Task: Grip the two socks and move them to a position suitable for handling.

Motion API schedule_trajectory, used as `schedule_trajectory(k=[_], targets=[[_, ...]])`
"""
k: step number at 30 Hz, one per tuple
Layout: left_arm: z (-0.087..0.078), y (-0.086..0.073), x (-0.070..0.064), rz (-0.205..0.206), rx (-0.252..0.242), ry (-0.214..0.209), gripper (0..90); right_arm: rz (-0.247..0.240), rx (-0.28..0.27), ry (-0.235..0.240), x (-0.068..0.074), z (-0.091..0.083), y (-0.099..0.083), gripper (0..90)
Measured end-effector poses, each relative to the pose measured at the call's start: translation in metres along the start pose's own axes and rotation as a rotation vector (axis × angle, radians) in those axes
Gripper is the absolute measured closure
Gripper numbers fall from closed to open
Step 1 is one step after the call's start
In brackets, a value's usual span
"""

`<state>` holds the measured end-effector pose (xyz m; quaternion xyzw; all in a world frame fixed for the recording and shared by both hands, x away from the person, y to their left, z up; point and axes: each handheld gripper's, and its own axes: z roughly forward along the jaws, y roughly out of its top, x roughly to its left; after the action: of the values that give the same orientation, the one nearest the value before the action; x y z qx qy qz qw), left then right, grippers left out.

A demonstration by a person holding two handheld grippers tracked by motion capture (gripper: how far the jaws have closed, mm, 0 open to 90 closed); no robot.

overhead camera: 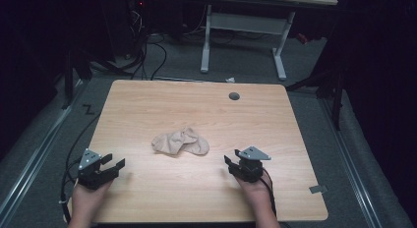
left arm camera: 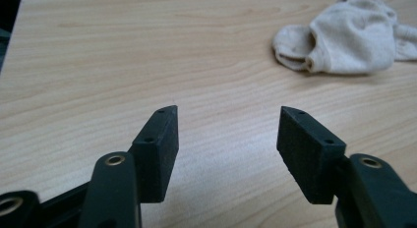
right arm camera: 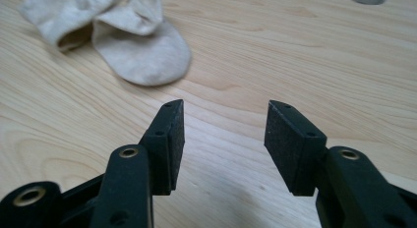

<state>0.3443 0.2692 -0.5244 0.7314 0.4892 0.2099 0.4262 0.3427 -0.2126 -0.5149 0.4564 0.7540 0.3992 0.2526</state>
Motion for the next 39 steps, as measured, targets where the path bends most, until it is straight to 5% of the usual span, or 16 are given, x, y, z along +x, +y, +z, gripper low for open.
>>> schedule_trajectory(k=[10, 13, 21, 28, 39], targets=[[0.012, 0.005, -0.008, 0.037, 0.040, -0.016, 37.4, 0.028, -0.028, -0.045, -0.007, -0.002, -0.010, 48.4], [0.012, 0.005, -0.011, 0.052, 0.050, -0.014, 35.8, 0.103, -0.006, 0.000, -0.014, -0.003, -0.008, 43.8], [0.013, 0.005, -0.017, 0.068, 0.050, -0.027, 34.1, 0.064, 0.018, 0.018, -0.009, 0.000, -0.009, 37.0], [0.026, 0.015, -0.036, 0.096, 0.079, -0.053, 34.5, -0.008, -0.014, 0.004, 0.002, 0.000, -0.007, 43.8], [0.054, 0.044, -0.057, 0.133, 0.088, -0.099, 38.8, 0.006, -0.018, 0.020, 0.001, -0.001, -0.008, 45.1]])
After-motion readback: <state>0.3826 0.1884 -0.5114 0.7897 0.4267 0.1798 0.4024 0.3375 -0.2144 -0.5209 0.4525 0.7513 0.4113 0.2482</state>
